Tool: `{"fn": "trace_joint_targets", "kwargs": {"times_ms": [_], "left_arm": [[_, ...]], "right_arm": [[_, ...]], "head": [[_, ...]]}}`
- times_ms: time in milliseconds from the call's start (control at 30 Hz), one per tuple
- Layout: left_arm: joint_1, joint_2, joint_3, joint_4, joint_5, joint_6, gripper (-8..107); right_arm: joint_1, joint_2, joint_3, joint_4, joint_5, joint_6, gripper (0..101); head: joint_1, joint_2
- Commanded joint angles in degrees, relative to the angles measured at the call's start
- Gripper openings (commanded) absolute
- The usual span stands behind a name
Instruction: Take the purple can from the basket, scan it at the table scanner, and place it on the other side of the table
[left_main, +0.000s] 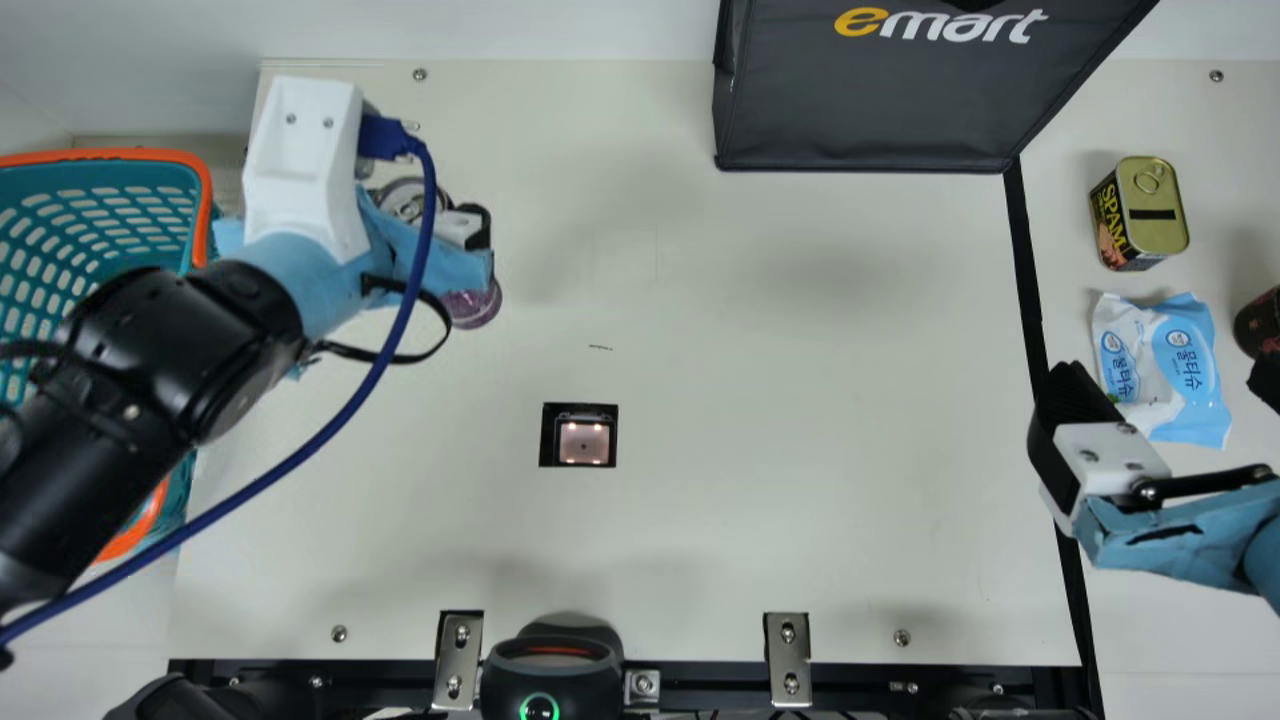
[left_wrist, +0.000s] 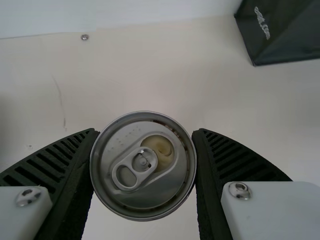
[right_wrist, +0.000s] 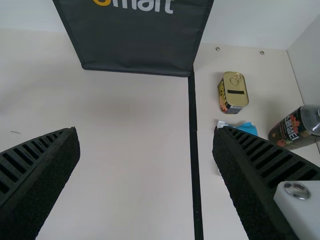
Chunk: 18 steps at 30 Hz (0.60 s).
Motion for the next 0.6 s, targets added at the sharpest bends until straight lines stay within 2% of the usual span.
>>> {"fn": "trace_joint_targets", "kwargs": {"times_ms": [0, 233, 567], "left_arm": [[-0.46, -1.61, 1.25, -0.86, 0.06, 1.10, -8], [-3.24, -4.40, 3.17, -3.70, 0.50, 4.40, -8], [-10.55, -3.56, 1.68, -3.45, 3.20, 3.54, -8]], "right_arm": [[0.00, 0.00, 0.00, 0.00, 0.00, 0.00, 95], [0.00, 0.00, 0.00, 0.00, 0.00, 0.00, 95], [0.00, 0.00, 0.00, 0.00, 0.00, 0.00, 95]], "head": [[-1.75, 0.00], [-1.75, 0.00], [-1.75, 0.00]]}}
